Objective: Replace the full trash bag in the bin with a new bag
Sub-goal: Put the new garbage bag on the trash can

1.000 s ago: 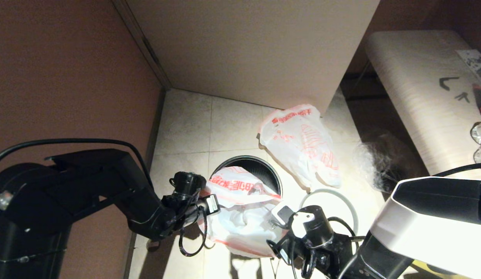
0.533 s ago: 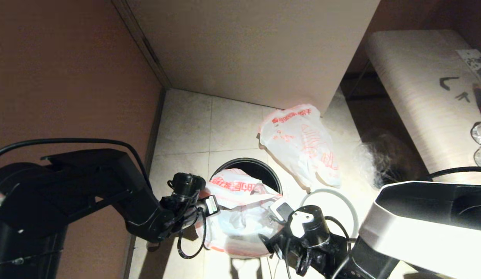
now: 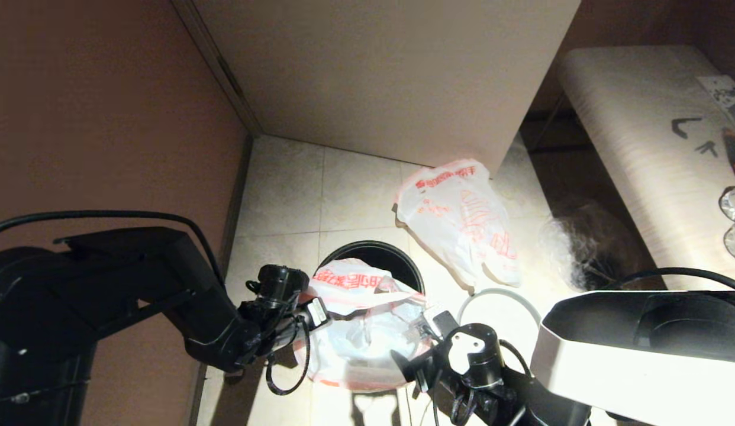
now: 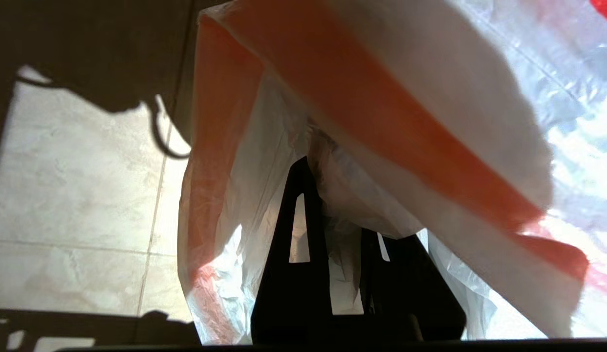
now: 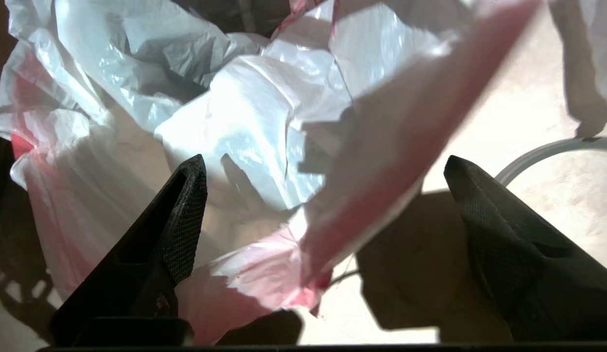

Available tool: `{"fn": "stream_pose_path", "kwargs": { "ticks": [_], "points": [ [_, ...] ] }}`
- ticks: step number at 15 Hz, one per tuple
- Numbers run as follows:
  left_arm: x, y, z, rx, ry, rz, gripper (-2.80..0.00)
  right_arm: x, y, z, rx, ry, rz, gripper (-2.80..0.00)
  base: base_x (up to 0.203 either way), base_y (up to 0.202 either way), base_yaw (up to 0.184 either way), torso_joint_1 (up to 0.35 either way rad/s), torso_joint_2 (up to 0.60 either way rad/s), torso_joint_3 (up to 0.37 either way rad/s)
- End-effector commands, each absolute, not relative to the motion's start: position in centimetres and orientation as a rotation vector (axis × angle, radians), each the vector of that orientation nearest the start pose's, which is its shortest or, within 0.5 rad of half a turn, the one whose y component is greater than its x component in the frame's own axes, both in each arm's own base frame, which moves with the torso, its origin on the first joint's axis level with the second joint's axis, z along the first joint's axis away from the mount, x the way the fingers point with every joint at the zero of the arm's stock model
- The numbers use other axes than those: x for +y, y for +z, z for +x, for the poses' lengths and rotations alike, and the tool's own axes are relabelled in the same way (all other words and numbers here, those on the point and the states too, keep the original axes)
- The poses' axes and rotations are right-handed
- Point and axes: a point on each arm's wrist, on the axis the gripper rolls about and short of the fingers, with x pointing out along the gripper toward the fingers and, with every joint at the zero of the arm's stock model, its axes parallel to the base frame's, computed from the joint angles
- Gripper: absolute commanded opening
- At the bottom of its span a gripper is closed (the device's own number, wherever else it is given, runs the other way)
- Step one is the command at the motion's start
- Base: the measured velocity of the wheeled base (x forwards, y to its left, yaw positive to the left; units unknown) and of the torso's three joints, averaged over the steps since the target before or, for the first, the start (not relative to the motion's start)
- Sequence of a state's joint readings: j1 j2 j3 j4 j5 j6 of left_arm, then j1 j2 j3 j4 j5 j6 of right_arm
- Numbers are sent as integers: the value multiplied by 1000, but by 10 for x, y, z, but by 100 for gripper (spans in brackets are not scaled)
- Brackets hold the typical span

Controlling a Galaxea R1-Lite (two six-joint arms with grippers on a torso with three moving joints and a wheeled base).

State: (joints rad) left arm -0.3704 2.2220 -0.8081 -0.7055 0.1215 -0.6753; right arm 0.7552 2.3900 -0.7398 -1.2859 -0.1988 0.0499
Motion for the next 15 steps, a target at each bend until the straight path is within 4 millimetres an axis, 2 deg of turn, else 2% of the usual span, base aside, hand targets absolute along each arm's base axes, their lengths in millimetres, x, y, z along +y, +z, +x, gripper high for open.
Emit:
{"fn": "stream_pose_path", "kwargs": {
  "ticks": [1,3,8,15],
  "points": [
    [-126,12,339,727,8,-481,-280,256,-15,276,354,539,-89,0,0,0,0,0,0,0],
    [-127,14,341,722,5,-485,-280,257,-18,276,376,528,-27,0,0,0,0,0,0,0],
    [-126,14,342,717,6,-491,-280,258,-4,278,352,525,39,0,0,0,0,0,0,0],
    [-130,13,358,687,15,-535,-280,256,12,278,350,518,180,0,0,0,0,0,0,0]
  ]
}}
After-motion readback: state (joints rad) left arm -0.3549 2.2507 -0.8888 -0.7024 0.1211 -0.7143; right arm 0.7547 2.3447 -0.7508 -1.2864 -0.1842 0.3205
